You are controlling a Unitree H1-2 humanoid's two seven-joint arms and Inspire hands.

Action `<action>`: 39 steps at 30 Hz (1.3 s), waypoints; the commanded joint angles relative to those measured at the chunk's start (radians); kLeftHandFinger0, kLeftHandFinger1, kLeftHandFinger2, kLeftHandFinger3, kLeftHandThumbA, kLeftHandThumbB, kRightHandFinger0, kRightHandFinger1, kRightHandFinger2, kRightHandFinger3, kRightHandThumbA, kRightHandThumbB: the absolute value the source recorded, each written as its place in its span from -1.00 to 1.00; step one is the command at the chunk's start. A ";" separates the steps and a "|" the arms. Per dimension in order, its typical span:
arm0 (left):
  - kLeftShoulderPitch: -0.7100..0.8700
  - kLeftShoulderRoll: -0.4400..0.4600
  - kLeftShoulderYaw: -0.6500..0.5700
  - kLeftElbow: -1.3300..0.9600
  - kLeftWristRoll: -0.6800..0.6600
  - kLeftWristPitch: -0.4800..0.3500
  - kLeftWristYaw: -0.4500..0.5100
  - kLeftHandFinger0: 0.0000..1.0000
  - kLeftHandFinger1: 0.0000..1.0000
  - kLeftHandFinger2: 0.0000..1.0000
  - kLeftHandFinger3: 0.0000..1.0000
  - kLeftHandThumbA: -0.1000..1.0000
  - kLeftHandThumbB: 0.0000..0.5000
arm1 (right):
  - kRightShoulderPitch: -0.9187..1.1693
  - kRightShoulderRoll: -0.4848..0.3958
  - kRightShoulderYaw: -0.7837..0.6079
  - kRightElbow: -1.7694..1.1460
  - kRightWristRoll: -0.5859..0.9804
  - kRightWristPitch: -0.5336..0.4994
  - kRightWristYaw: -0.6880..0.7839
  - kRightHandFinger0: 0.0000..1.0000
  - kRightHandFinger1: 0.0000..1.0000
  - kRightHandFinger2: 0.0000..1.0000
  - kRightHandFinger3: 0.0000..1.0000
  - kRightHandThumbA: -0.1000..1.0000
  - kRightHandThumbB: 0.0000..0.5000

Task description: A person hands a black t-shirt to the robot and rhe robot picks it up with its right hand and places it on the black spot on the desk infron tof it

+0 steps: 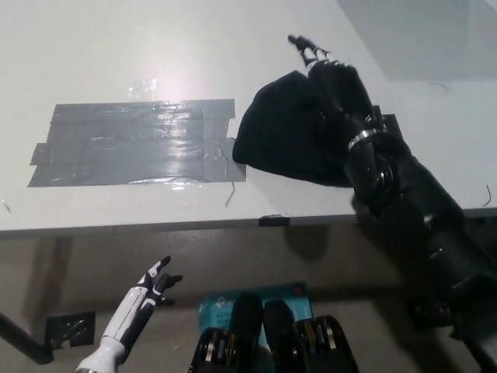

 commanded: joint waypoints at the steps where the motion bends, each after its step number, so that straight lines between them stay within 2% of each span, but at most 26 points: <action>1: -0.008 0.037 0.010 -0.056 0.008 0.010 -0.020 0.49 0.75 0.64 1.00 1.00 0.99 | -0.058 -0.255 0.172 -0.477 0.020 0.239 0.836 1.00 1.00 1.00 1.00 0.21 1.00; 2: -0.012 0.039 0.009 -0.061 0.008 0.016 -0.022 0.48 0.74 0.64 1.00 1.00 0.94 | -0.057 -0.299 0.173 -0.549 0.049 0.272 0.906 1.00 1.00 1.00 1.00 0.32 1.00; 4: -0.016 0.038 0.010 -0.062 0.005 0.022 -0.025 0.48 0.74 0.64 1.00 1.00 0.92 | -0.062 -0.337 0.176 -0.603 0.073 0.293 0.967 1.00 1.00 1.00 1.00 0.40 1.00; 8: -0.025 0.042 0.010 -0.058 0.007 0.022 -0.026 0.42 0.69 0.61 1.00 1.00 0.96 | -0.089 -0.418 0.180 -0.711 0.145 0.380 1.110 1.00 1.00 1.00 1.00 0.36 1.00; 12: -0.037 0.045 0.011 -0.051 0.006 0.017 -0.025 0.36 0.66 0.58 1.00 1.00 0.97 | -0.106 -0.478 0.195 -0.783 0.134 0.375 1.182 1.00 1.00 1.00 1.00 0.40 1.00; 16: -0.046 0.046 0.010 -0.069 0.006 0.045 -0.033 0.34 0.62 0.60 1.00 1.00 0.95 | -0.109 -0.551 0.197 -0.868 0.146 0.435 1.269 1.00 1.00 1.00 1.00 0.20 1.00; 18: -0.050 0.048 0.009 -0.069 0.005 0.044 -0.035 0.33 0.59 0.58 1.00 1.00 0.98 | -0.105 -0.575 0.190 -0.890 0.152 0.447 1.283 1.00 1.00 1.00 1.00 0.16 1.00; 21: -0.058 0.049 0.006 -0.067 0.005 0.041 -0.039 0.29 0.56 0.56 1.00 1.00 0.90 | -0.102 -0.619 0.158 -0.921 0.179 0.465 1.286 1.00 1.00 1.00 1.00 0.16 1.00; 24: -0.066 0.046 0.002 -0.062 0.005 0.041 -0.041 0.29 0.55 0.55 1.00 1.00 0.92 | -0.103 -0.654 0.125 -0.952 0.202 0.491 1.291 1.00 1.00 1.00 1.00 0.26 1.00; 31: -0.055 0.038 -0.002 -0.045 0.014 0.019 -0.027 0.26 0.50 0.52 1.00 1.00 0.94 | -0.078 -0.720 -0.004 -1.063 0.340 0.535 1.229 1.00 1.00 1.00 1.00 0.29 1.00; 32: -0.054 0.037 -0.001 -0.047 0.014 0.021 -0.027 0.28 0.51 0.52 1.00 1.00 0.95 | -0.068 -0.722 -0.021 -1.075 0.360 0.535 1.214 1.00 1.00 1.00 1.00 0.38 1.00; 33: -0.049 0.039 0.000 -0.051 0.012 0.025 -0.029 0.28 0.51 0.52 1.00 1.00 0.96 | -0.040 -0.723 -0.059 -1.102 0.399 0.544 1.183 1.00 1.00 1.00 1.00 0.64 1.00; 34: -0.044 0.040 0.001 -0.053 0.010 0.027 -0.030 0.28 0.51 0.52 1.00 1.00 0.96 | -0.018 -0.724 -0.084 -1.123 0.424 0.557 1.163 1.00 1.00 1.00 1.00 0.65 1.00; 35: -0.042 0.039 0.001 -0.054 0.005 0.029 -0.033 0.28 0.52 0.53 1.00 1.00 0.97 | 0.020 -0.723 -0.129 -1.155 0.450 0.551 1.115 1.00 1.00 1.00 1.00 1.00 0.93; 36: -0.040 0.038 0.001 -0.054 0.003 0.030 -0.034 0.27 0.52 0.54 1.00 1.00 0.99 | 0.057 -0.717 -0.169 -1.188 0.463 0.556 1.071 1.00 1.00 1.00 1.00 1.00 0.83; 38: -0.035 0.034 -0.010 -0.054 0.017 0.028 -0.032 0.27 0.54 0.59 1.00 1.00 0.99 | 0.211 -0.679 -0.308 -1.333 0.481 0.573 0.919 1.00 1.00 1.00 1.00 1.00 0.41; 39: -0.036 0.032 -0.011 -0.052 0.016 0.029 -0.032 0.29 0.56 0.61 1.00 1.00 0.97 | 0.245 -0.662 -0.337 -1.379 0.476 0.584 0.891 1.00 1.00 1.00 1.00 1.00 0.32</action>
